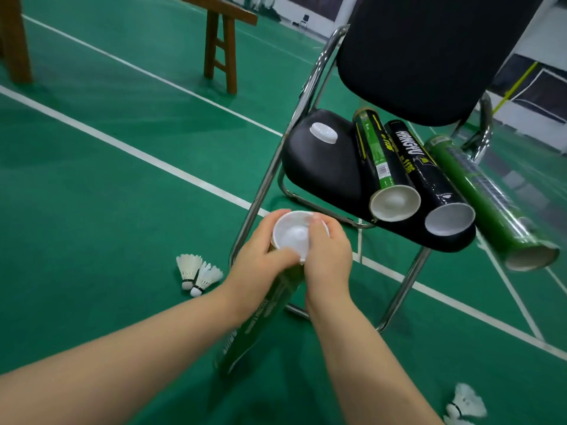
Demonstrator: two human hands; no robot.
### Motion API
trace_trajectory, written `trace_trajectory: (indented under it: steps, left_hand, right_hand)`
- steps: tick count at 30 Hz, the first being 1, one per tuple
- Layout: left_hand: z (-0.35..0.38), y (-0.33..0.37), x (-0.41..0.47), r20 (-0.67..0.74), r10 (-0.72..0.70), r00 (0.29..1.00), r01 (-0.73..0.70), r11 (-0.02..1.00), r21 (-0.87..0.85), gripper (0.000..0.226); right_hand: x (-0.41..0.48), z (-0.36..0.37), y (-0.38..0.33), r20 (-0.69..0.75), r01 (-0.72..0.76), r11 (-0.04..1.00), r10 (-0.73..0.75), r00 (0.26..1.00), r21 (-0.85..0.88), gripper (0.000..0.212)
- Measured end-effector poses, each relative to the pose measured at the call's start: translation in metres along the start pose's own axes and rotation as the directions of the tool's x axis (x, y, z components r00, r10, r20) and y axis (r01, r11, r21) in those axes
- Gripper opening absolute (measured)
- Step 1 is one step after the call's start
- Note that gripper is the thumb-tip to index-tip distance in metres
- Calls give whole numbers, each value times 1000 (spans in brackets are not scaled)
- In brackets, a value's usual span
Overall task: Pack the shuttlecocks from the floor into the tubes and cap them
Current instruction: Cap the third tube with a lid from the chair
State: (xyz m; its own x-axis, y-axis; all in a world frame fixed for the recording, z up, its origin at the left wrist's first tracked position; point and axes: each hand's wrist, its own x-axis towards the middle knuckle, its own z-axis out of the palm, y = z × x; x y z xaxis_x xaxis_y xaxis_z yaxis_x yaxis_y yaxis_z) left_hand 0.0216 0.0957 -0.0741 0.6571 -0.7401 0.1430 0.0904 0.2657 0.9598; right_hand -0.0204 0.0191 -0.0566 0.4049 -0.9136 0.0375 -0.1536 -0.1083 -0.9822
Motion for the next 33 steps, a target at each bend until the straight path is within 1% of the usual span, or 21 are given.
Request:
trace_trajectory:
  steps: [2,3,4,6,8,11,14,16,19,22,23,25,29,33]
  left_hand:
    - [2,15,5,-50,-61,997,54,991,-125,39]
    - [4,20,7,-90,-96,991,84,987,-134,30]
    - [6,23,9,-137,-120,983,109,991,-79,23]
    - [10,21,11,-221,-115,968,129,990,49,20]
    - [13,20,11,-273,-117,955,145,986,85,21]
    - [13,18,12,-313,-131,941,173,979,109,22]
    - [12,18,12,-335,-141,932,184,978,99,19]
    - [10,19,11,-338,-161,927,194,979,65,18]
    - [7,19,13,-342,-161,926,191,980,56,27]
    - [4,23,12,-343,-170,924,194,980,35,37]
    - [3,24,12,-333,-177,926,196,980,25,38]
    - [3,26,10,-315,-185,931,199,980,13,37]
    - [5,29,10,-317,-224,922,240,971,11,32]
    - [3,30,15,-305,-272,913,291,956,19,35]
  right_hand:
    - [-2,3,-1,0,-36,999,36,999,25,18]
    - [-3,5,-2,-5,-54,998,55,998,38,18]
    - [-4,5,-2,-8,-67,997,67,998,40,18]
    - [-6,5,-4,-9,-74,997,75,997,29,19]
    - [-7,5,-5,-11,-67,997,67,998,25,20]
    - [-11,3,-7,-17,-52,999,53,998,14,24]
    - [-13,2,-8,-8,-50,999,50,999,-8,25]
    - [-13,3,-9,21,-82,997,82,996,5,24]
    - [-12,5,-13,123,-214,975,205,971,66,16]
    - [-9,2,-21,245,-380,914,340,908,141,37]
    - [-9,0,-24,275,-423,891,370,887,166,38]
    - [-9,-4,-29,313,-478,861,412,856,172,32]
    - [-9,-5,-33,311,-496,861,443,841,114,15]
    - [-6,-2,-35,281,-492,867,454,845,81,17]
